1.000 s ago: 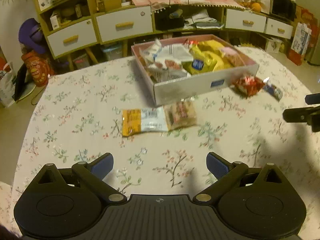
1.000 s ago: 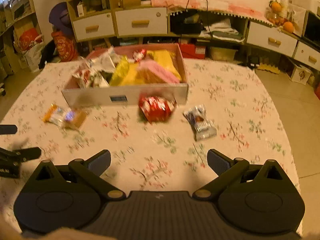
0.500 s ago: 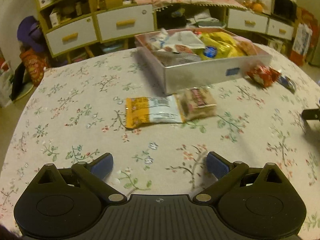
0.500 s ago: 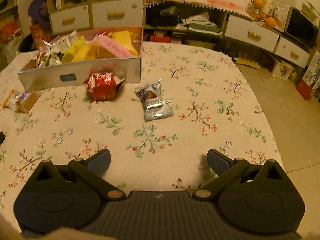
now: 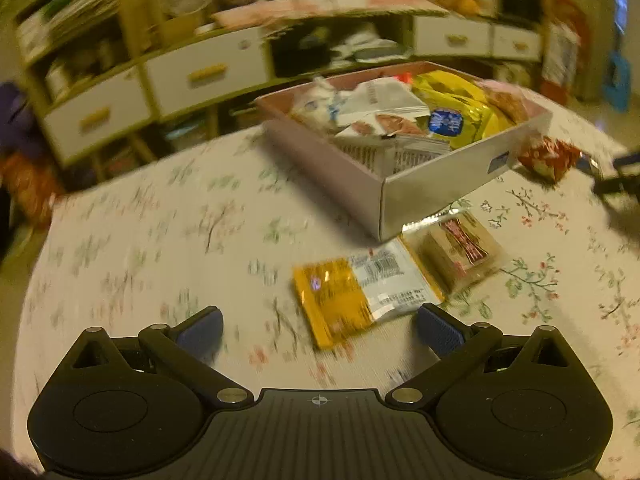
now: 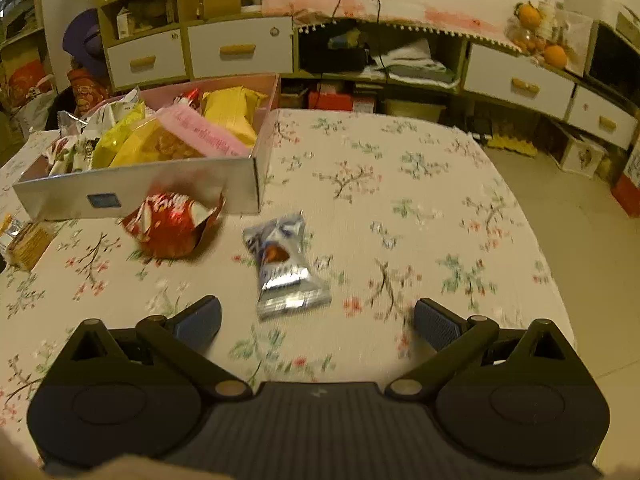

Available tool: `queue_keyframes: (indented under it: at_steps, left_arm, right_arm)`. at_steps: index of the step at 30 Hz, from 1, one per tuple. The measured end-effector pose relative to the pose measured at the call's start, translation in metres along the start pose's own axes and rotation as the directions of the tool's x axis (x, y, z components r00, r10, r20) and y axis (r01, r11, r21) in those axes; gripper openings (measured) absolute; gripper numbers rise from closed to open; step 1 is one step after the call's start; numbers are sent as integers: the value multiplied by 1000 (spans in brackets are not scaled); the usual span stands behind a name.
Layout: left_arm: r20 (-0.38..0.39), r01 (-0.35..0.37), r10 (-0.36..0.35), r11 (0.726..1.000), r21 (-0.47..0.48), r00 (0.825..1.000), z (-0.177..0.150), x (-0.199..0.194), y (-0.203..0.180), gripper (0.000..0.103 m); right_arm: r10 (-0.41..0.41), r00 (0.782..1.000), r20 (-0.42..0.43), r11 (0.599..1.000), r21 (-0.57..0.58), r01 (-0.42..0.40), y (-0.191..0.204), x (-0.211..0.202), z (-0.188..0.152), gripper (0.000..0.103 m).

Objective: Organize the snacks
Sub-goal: 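Grasp the orange-yellow packet with the left tool while the right tool grasps the silver truffle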

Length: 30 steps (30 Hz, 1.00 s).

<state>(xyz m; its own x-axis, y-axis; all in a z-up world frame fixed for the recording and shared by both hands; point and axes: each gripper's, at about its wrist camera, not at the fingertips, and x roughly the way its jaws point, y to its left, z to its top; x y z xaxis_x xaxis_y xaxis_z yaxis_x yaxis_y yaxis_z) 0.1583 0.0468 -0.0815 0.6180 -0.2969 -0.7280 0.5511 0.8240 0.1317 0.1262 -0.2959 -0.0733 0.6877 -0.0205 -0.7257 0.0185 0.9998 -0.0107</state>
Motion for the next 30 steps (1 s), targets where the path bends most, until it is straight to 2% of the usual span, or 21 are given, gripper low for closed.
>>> queue_keyframes:
  at_steps: [5,8,12,16,21,23,24,26,30]
  left_arm:
    - [6,46,-48,990,133,999,16,13,-3,103]
    - [9,66,-68,985,161,998,20,17,-4,103]
    - [25,65,-70,983,170,997,19,18,-7,103]
    - [36,78,-82,991,111,996,16,17,-5,98]
    - [49,91,-96,991,100,994,14,10,-11,80]
    - [48,99,-104,990,102,993,15,8,-15,66]
    - [46,99,-104,990,102,993,15,7,-17,64]
    - [42,89,-93,991,96,995,16,6,-21,59]
    - [37,65,-67,996,63,997,14,3,-26,54]
  right_arm:
    - [1,999,32,999,-42,0,3,8,7,103]
    - [7,999,49,999,-44,-5,3,12,9,103]
    - [16,998,62,999,-30,-14,3,15,12,101]
    - [18,998,58,1000,-21,-17,3,14,11,100]
    - [36,998,54,999,-33,-34,7,9,12,83]
    - [43,998,52,998,-46,-41,11,7,13,74]
    - [47,998,50,998,-51,-44,13,6,13,71]
    - [57,997,46,997,-61,-54,17,4,13,58]
    - [68,997,39,994,-92,-64,25,-1,12,46]
